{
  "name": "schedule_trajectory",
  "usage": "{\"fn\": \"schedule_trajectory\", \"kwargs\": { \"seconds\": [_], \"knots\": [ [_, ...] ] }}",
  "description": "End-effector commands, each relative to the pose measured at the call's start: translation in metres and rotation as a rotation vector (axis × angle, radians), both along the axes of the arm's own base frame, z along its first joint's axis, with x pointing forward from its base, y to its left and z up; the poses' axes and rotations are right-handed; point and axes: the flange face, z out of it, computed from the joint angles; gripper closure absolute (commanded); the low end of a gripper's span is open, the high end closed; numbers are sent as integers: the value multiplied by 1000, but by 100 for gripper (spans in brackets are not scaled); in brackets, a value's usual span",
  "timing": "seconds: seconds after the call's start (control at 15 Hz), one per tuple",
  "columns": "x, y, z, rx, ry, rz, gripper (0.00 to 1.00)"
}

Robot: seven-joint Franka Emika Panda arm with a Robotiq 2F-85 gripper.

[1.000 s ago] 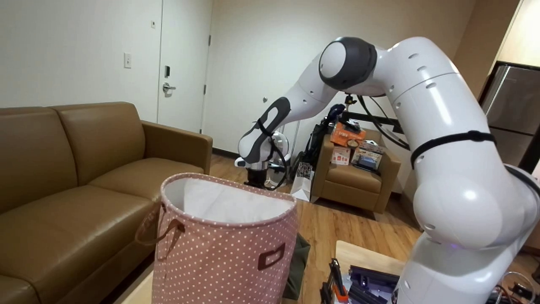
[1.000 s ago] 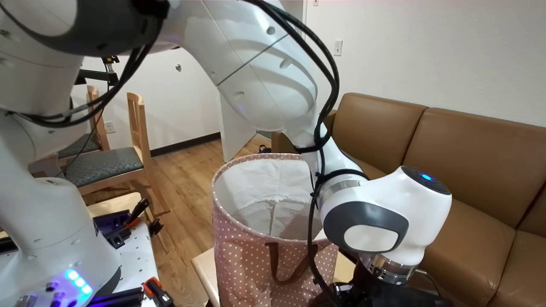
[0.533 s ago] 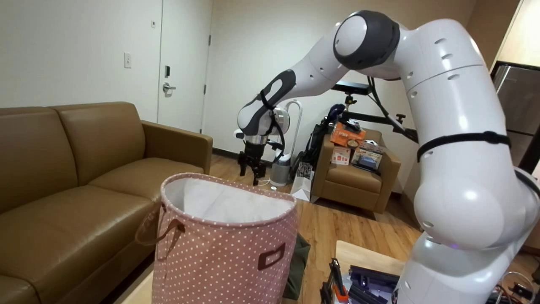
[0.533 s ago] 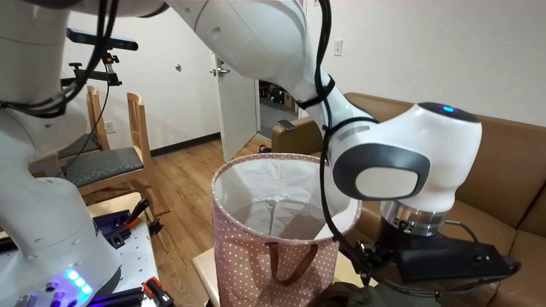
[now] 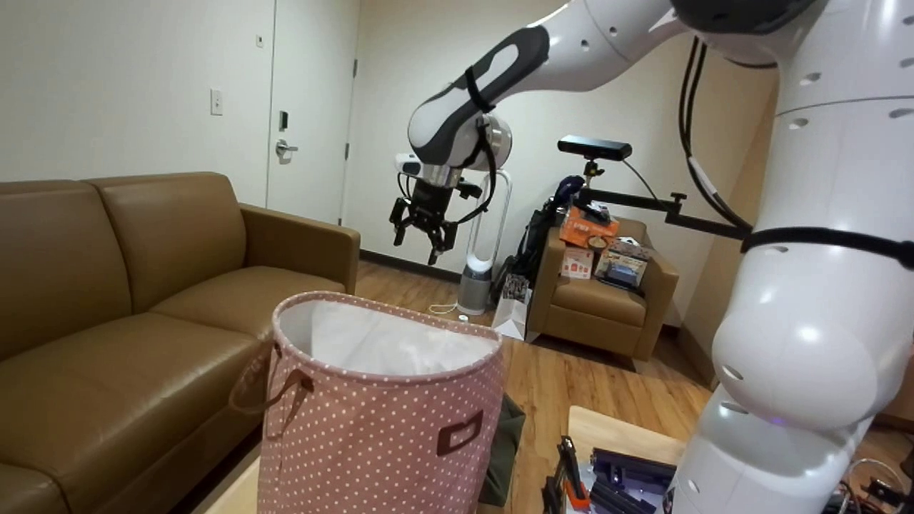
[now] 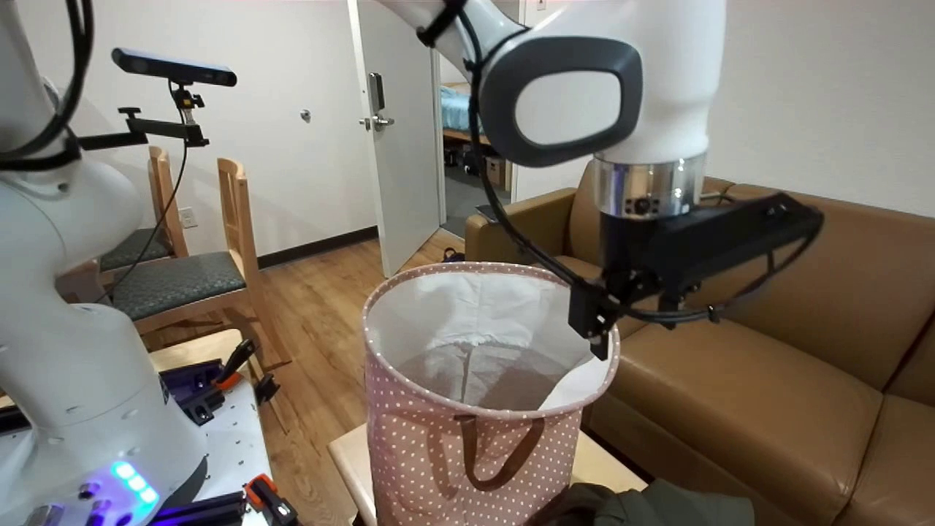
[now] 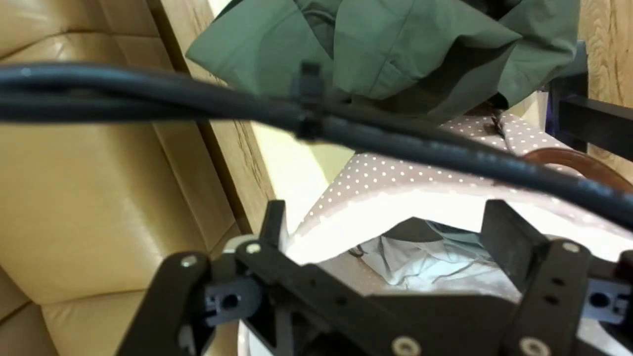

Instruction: Take the green cloth from the laundry basket and place it on the stool

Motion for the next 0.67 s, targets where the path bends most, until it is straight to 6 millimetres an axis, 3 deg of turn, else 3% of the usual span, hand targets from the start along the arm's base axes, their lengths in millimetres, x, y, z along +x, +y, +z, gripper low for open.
{"fn": "schedule_trajectory", "kwargs": {
  "seconds": [0.0, 0.33, 0.4, 0.6],
  "knots": [
    [-30, 52, 27, -12, -14, 153, 0],
    [-40, 116, 26, 7, 39, 254, 0],
    [-29, 101, 25, -5, 21, 210, 0],
    [-32, 118, 23, 6, 33, 239, 0]
  ]
}}
